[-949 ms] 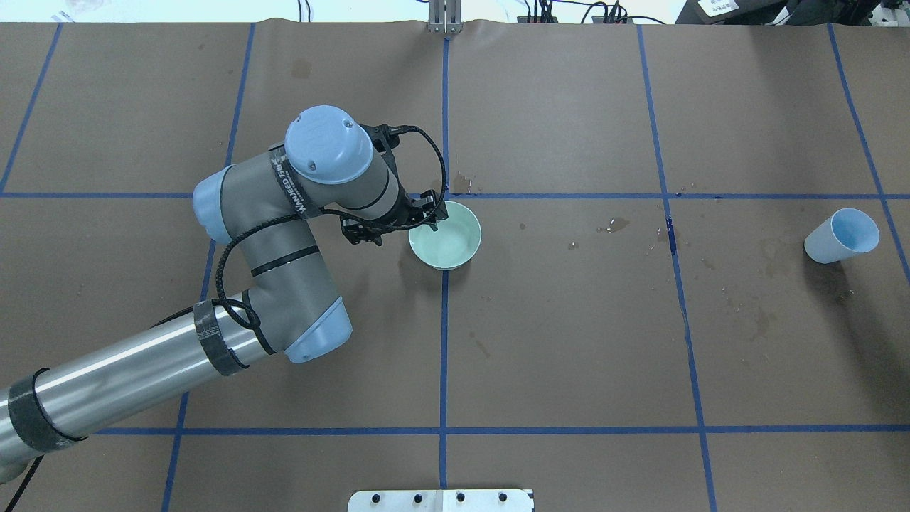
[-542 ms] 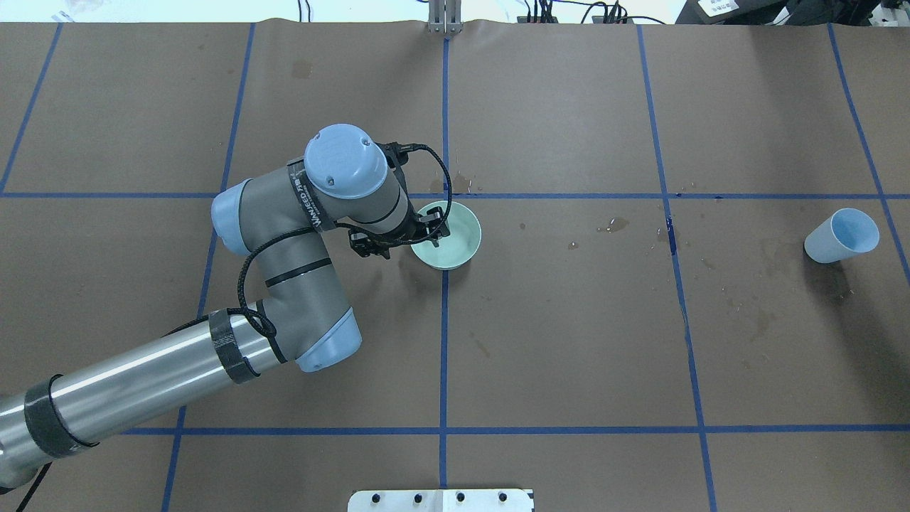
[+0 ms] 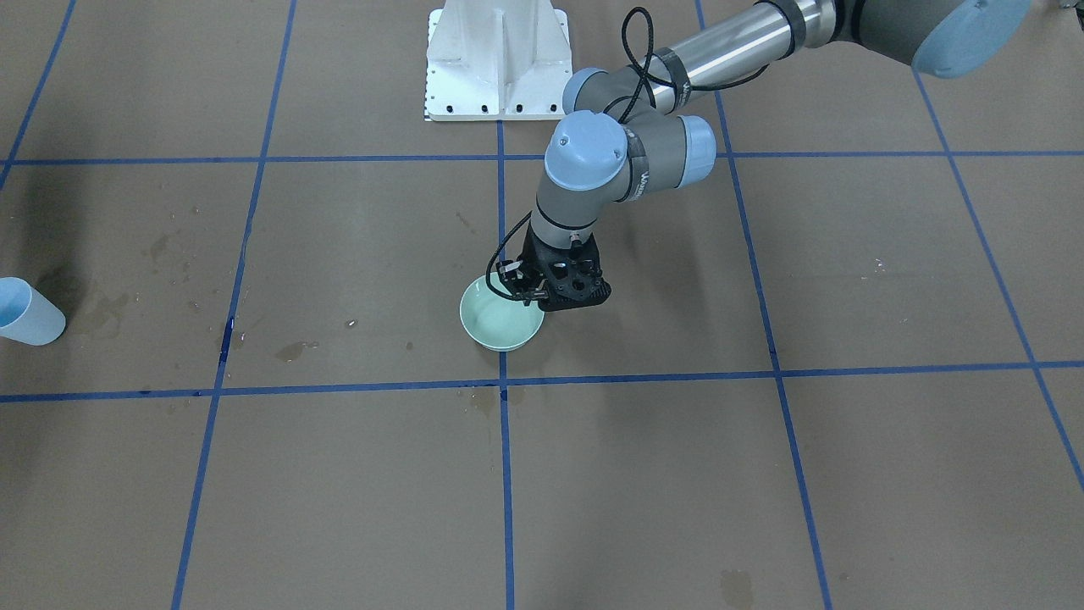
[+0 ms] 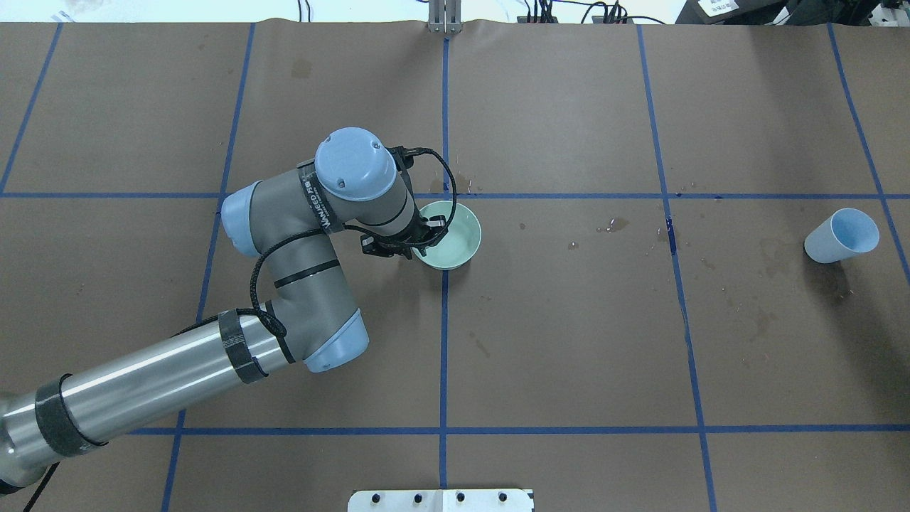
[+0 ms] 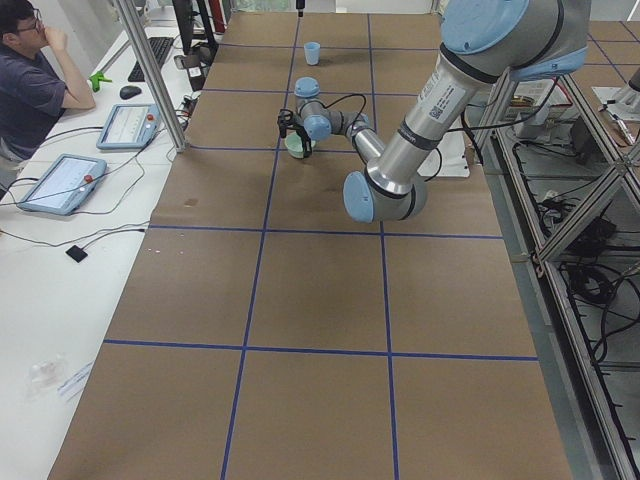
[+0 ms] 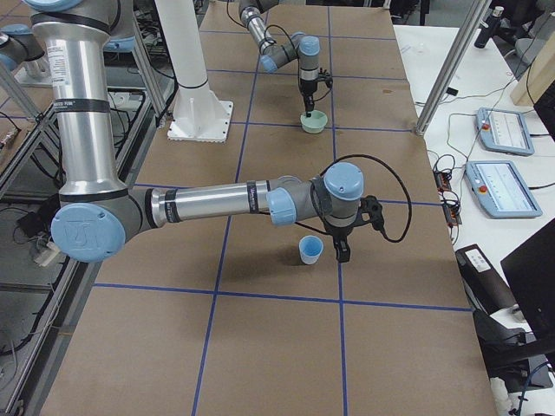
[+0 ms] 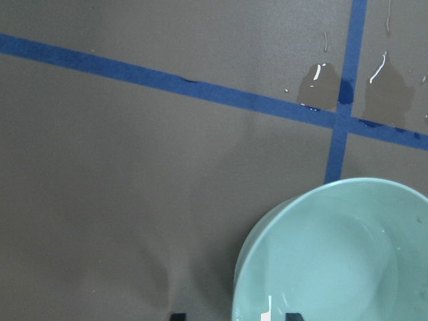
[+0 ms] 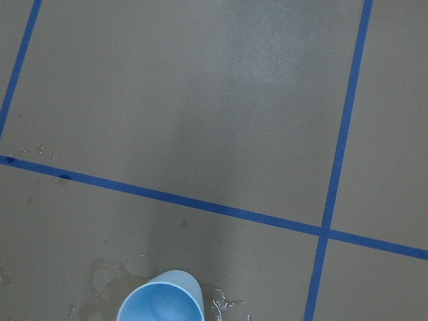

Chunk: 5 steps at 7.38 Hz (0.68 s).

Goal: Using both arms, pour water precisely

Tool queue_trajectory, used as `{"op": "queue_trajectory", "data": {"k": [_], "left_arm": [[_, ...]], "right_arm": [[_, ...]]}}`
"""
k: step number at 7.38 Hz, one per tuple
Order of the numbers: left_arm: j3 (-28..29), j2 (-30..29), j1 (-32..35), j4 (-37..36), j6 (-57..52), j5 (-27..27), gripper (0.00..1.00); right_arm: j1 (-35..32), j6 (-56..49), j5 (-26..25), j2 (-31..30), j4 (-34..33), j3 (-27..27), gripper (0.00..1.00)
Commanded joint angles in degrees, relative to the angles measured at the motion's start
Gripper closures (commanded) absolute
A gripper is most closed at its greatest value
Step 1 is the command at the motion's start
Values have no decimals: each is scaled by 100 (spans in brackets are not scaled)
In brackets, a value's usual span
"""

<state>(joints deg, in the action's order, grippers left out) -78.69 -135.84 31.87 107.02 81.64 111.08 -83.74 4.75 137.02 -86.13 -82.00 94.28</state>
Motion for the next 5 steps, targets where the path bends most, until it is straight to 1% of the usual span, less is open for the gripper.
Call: {"op": "queue_trajectory", "data": {"k": [1,2,3,5], "left_arm": [[-23,-31,21,-32,27,19,100],[-84,-31,64,-67,27,71,100],[-241,-31,239,-207,27,376,100],[-838,30,800,-821,-165,1053,100]], "right_arm": [[-28,0,62,-18,0,-24,1],[-45,0,62,-27,0,-33,1],[-89,-9,62,-27,0,-68,1],[-133,-9,62,-97,0,-68,1]]}}
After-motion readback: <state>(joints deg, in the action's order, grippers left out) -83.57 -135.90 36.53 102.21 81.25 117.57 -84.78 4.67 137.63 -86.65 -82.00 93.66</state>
